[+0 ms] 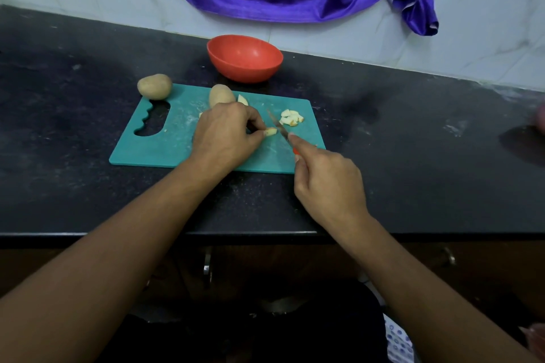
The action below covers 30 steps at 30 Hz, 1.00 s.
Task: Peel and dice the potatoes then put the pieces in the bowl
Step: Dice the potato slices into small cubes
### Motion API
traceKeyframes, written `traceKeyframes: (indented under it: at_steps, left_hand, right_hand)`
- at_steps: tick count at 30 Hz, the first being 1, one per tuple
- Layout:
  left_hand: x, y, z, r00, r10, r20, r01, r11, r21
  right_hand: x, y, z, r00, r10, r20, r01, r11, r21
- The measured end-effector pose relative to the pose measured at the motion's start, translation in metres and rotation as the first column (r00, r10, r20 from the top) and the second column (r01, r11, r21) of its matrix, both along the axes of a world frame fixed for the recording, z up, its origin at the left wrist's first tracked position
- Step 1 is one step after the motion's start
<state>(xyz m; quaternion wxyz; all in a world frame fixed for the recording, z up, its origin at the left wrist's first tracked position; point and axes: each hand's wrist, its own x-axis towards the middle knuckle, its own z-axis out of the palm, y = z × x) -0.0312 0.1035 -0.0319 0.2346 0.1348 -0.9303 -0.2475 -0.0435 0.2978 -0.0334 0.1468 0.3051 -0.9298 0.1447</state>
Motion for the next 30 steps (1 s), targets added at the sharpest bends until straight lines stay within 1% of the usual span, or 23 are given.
traceKeyframes:
  at_steps: [3, 7, 10, 11, 12, 14, 15, 16, 20, 22, 26, 30]
  left_hand:
    - [0.000, 0.000, 0.000, 1.000, 0.001, 0.004, -0.001, 1.000, -0.010]
    - [0.000, 0.000, 0.000, 1.000, -0.006, -0.007, 0.006, 1.000, -0.013]
    - [0.000, -0.001, -0.001, 1.000, -0.020, -0.002, 0.020, 1.000, -0.007]
    - [0.000, -0.002, -0.001, 1.000, -0.022, -0.003, 0.022, 1.000, -0.002]
    - [0.000, -0.002, -0.001, 1.000, -0.023, -0.004, 0.024, 1.000, 0.003]
    - [0.000, -0.002, -0.001, 1.000, -0.021, -0.006, 0.021, 1.000, 0.013]
    - [0.000, -0.002, -0.002, 1.000, -0.018, -0.007, 0.018, 1.000, 0.016]
    - [0.000, -0.003, -0.002, 1.000, -0.016, -0.010, 0.016, 1.000, 0.014]
    - [-0.001, -0.002, -0.003, 1.000, -0.015, -0.014, 0.015, 1.000, 0.006]
    - [0.000, -0.003, -0.003, 1.000, -0.016, -0.013, 0.016, 1.000, 0.005]
    - [-0.002, -0.004, -0.005, 1.000, -0.018, -0.024, 0.018, 1.000, 0.000]
    - [-0.002, -0.004, -0.005, 0.999, -0.022, -0.025, 0.022, 1.000, -0.003]
  right_hand:
    - [-0.001, -0.003, 0.004, 1.000, 0.011, 0.015, -0.012, 0.999, 0.043]
    - [-0.001, -0.006, 0.012, 0.999, 0.015, 0.035, -0.022, 0.983, 0.180]
    - [-0.004, -0.010, 0.015, 0.999, 0.009, 0.045, -0.017, 0.982, 0.189]
    - [-0.005, -0.011, 0.016, 0.998, 0.003, 0.066, -0.014, 0.986, 0.168]
    - [-0.007, -0.010, 0.016, 0.994, -0.006, 0.112, -0.006, 0.994, 0.108]
    - [-0.011, -0.007, 0.015, 0.976, -0.016, 0.216, 0.034, 0.996, -0.080]
    - [-0.011, -0.005, 0.013, 0.974, -0.015, 0.226, 0.049, 0.988, -0.146]
    - [-0.009, -0.003, 0.010, 0.978, -0.011, 0.208, 0.047, 0.985, -0.168]
    - [0.003, -0.005, 0.000, 0.998, 0.019, 0.068, -0.011, 0.994, -0.111]
    - [0.004, -0.006, -0.001, 0.999, 0.011, 0.031, -0.009, 0.996, -0.086]
    - [0.006, -0.008, -0.002, 1.000, 0.016, -0.015, -0.016, 1.000, -0.005]
    - [0.008, -0.014, 0.005, 1.000, -0.008, 0.000, 0.008, 0.992, 0.125]
